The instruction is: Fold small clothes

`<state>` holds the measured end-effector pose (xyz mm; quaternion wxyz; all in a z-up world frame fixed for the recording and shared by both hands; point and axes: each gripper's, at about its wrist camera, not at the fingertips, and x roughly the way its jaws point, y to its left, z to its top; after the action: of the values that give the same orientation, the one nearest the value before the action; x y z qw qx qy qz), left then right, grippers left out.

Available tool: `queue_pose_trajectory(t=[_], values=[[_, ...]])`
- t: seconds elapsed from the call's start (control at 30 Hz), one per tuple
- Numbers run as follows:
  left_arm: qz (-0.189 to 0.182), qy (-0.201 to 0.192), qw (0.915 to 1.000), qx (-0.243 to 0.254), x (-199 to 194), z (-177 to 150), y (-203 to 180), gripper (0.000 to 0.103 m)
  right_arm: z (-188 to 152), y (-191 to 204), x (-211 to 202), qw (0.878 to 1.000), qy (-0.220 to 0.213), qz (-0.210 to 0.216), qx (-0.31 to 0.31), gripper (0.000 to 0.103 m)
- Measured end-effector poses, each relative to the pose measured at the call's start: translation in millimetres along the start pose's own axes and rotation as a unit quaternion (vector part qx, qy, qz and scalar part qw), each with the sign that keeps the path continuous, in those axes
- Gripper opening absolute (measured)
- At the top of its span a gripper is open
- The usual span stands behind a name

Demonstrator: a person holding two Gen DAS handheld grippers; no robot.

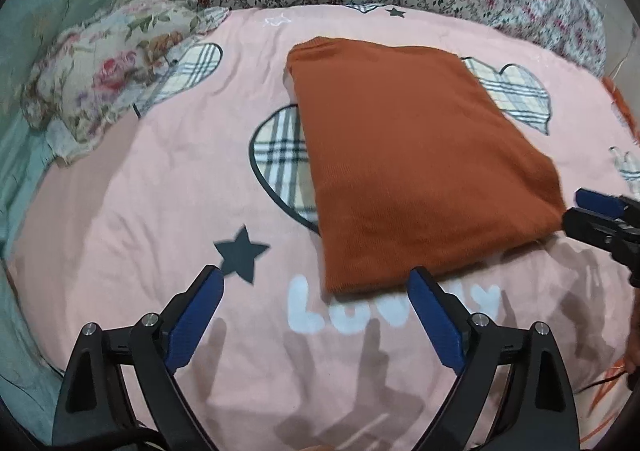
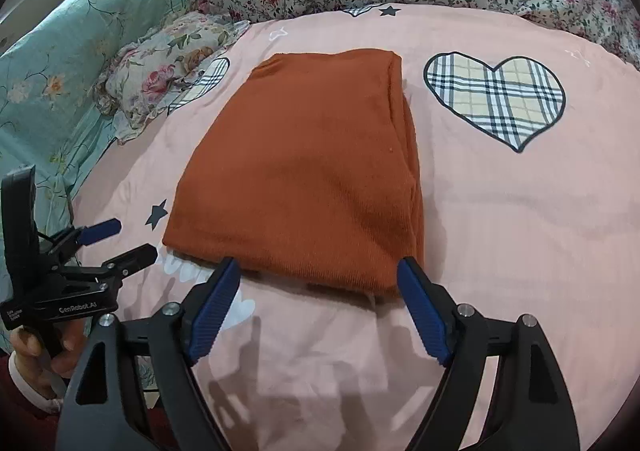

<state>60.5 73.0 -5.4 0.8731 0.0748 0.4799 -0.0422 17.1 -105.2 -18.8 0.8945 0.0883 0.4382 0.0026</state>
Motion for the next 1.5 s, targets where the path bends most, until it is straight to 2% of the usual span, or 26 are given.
queue_pose_trajectory(t=[0.17, 0.4, 0.77, 1.13, 1.5], values=[[0.018, 0.006, 0.9998, 0.008, 8, 12, -6, 0.094, 13, 2, 5, 1.000, 0.007, 0.004, -0.010, 0.087], [0.030, 0.013, 0.9995, 0.005, 19, 19, -10, 0.094, 22, 1, 13, 1.000, 0.013, -0.002, -0.016, 0.088], [0.048, 0.002, 0.9988, -0.007, 22, 38, -9, 0.095, 38, -1, 21, 1.000, 0.011, 0.008, -0.014, 0.088], [0.054, 0.002, 0.9984, -0.018, 35, 51, -6, 0.095, 59, -9, 35, 1.000, 0.016, 0.008, -0.009, 0.088], [0.054, 0.001, 0.9981, -0.031, 38, 57, -2, 0.095, 63, -11, 37, 1.000, 0.016, 0.008, -0.006, 0.088]])
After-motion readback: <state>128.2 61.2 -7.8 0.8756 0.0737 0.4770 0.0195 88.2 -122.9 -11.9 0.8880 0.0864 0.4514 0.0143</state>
